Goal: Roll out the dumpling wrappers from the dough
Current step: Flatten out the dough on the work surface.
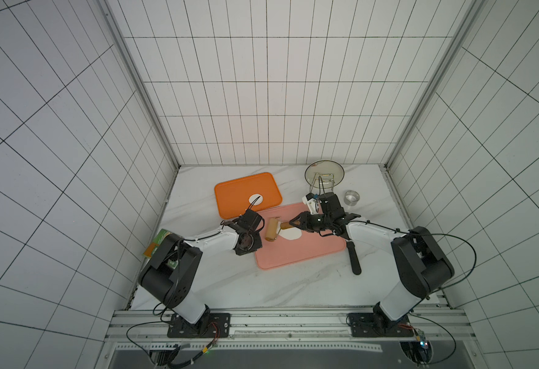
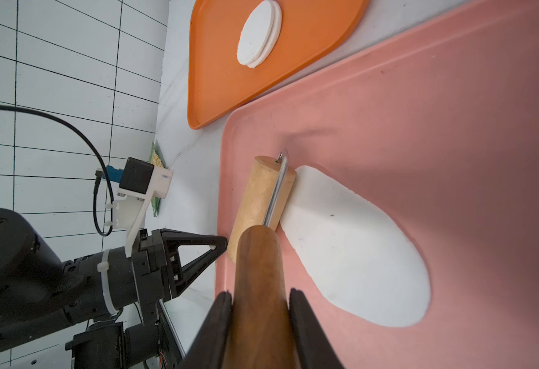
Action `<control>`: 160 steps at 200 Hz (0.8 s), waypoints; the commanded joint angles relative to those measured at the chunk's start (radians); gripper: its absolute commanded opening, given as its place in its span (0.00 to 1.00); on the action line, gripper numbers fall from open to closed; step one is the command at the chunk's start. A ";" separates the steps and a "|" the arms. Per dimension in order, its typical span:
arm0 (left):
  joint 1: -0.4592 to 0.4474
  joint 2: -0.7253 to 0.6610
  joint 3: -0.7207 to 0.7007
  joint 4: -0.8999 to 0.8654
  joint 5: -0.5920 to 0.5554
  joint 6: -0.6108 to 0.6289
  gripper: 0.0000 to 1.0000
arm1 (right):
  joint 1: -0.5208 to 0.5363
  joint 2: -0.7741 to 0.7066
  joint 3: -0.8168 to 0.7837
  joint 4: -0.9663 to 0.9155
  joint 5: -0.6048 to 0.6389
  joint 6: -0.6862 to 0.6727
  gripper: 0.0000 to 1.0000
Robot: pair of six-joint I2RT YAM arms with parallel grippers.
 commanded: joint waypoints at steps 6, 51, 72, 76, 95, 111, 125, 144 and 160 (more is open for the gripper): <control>-0.025 0.068 -0.028 -0.032 0.057 0.030 0.00 | 0.001 0.092 -0.009 -0.144 0.141 -0.006 0.00; -0.021 0.065 0.009 -0.075 0.019 0.060 0.00 | -0.001 -0.058 0.022 -0.139 0.073 -0.049 0.00; -0.021 0.063 0.045 -0.105 -0.020 0.084 0.00 | -0.026 -0.187 0.007 -0.123 0.036 -0.055 0.00; -0.021 0.063 0.052 -0.110 -0.026 0.089 0.00 | -0.034 -0.211 0.002 -0.121 0.032 -0.055 0.00; -0.021 0.075 0.089 -0.135 -0.070 0.111 0.00 | -0.079 -0.310 -0.033 -0.125 0.037 -0.042 0.00; -0.019 0.095 0.126 -0.159 -0.122 0.125 0.00 | -0.111 -0.371 -0.057 -0.161 0.067 -0.055 0.00; -0.014 0.110 0.155 -0.170 -0.158 0.139 0.00 | -0.131 -0.406 -0.084 -0.186 0.083 -0.069 0.00; 0.011 0.115 0.181 -0.179 -0.176 0.145 0.13 | -0.146 -0.429 -0.123 -0.198 0.095 -0.071 0.00; 0.019 0.100 0.190 -0.186 -0.164 0.145 0.32 | -0.150 -0.434 -0.136 -0.216 0.108 -0.081 0.00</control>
